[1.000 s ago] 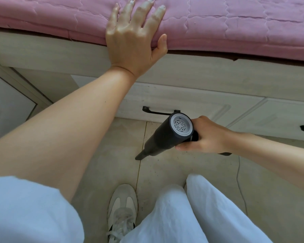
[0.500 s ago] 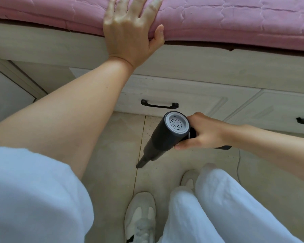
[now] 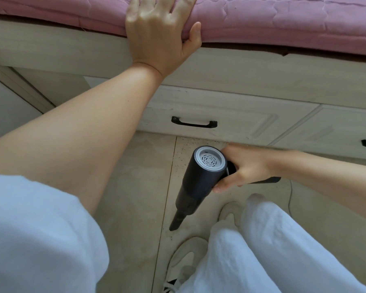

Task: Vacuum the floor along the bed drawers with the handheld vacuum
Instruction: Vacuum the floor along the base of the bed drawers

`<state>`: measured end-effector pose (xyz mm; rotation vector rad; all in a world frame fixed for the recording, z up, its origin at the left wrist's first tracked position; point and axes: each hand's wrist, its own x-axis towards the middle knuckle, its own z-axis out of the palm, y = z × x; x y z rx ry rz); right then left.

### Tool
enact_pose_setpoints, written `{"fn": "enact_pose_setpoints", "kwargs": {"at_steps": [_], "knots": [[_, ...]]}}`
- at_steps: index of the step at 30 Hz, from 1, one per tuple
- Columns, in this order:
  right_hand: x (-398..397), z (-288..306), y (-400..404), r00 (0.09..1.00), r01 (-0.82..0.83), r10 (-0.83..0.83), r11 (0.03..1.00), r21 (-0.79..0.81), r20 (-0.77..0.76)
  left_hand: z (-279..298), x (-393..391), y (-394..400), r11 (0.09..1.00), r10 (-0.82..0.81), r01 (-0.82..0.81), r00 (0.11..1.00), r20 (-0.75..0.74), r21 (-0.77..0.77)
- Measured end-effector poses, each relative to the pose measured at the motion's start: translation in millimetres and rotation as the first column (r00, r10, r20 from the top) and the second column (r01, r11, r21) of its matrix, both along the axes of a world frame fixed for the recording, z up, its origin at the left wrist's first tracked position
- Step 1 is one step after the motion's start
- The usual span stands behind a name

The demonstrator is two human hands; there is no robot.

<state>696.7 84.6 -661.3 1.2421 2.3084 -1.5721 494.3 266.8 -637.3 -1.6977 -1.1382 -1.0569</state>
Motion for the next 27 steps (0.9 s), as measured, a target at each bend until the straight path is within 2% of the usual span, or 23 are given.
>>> {"fn": "enact_pose_setpoints", "kwargs": {"at_steps": [12, 17, 22, 27], "knots": [[-12.9, -14.2, 1.2, 0.998, -0.067, 0.067, 0.998, -0.016, 0.015, 1.3, 1.1, -2.0, 1.0, -0.015, 0.015, 1.0, 0.012, 0.002], [-18.1, -14.7, 1.3, 0.999, -0.002, 0.006, 0.997, 0.078, -0.054, 1.4, 0.7, -2.1, 1.0, -0.027, 0.027, 0.999, 0.017, 0.003], [-19.6, -12.9, 8.7, 0.997, 0.055, -0.045, 0.983, 0.177, -0.058, 2.2, 1.2, -2.4, 0.998, -0.057, 0.057, 0.998, 0.019, 0.009], [-22.7, -10.3, 6.5, 0.998, -0.02, 0.023, 0.998, 0.06, -0.061, 2.5, 2.1, -2.1, 0.996, -0.094, 0.094, 0.995, 0.034, 0.002]]}}
